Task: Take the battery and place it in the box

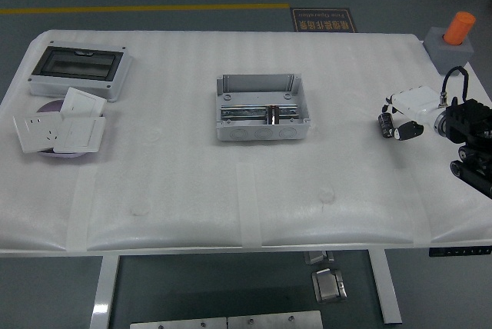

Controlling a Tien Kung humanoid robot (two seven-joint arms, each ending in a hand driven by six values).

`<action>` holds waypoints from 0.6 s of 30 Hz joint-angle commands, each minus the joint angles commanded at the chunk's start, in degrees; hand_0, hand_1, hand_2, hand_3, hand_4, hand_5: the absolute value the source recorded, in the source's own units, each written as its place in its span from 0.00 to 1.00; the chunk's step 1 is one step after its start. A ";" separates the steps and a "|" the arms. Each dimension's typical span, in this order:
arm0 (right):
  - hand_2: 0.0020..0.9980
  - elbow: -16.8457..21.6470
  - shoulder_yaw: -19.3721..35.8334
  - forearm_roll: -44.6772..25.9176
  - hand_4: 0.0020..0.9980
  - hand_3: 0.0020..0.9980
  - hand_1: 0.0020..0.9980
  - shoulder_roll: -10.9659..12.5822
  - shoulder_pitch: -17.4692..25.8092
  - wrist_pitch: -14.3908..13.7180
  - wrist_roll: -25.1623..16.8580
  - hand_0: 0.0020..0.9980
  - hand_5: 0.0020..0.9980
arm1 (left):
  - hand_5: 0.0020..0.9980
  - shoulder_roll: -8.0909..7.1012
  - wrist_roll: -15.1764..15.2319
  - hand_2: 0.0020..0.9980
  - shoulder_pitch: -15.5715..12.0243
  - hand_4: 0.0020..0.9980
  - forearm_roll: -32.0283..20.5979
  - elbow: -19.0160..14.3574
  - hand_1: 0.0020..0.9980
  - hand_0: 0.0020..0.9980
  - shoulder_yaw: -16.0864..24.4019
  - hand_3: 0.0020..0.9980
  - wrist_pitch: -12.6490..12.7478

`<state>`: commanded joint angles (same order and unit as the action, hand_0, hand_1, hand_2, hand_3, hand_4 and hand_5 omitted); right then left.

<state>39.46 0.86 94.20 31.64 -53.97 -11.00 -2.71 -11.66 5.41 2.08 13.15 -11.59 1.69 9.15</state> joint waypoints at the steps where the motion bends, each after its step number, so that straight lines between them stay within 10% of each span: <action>1: 0.76 0.01 0.05 -0.04 0.88 0.88 0.71 -0.02 -0.04 0.02 0.00 0.73 0.31 | 0.37 0.01 0.00 0.50 0.00 0.60 0.00 0.00 0.62 0.59 0.00 0.65 -0.01; 18: 0.82 -0.79 -0.38 -0.52 0.99 0.94 0.75 -0.61 0.50 -0.13 -0.49 0.78 0.40 | 0.37 0.04 -0.03 0.50 0.09 0.60 0.40 -0.03 0.62 0.59 0.13 0.65 -0.03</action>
<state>38.67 0.48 93.67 31.03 -53.47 -11.13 -3.21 -11.63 5.38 2.17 13.55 -11.63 1.83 9.12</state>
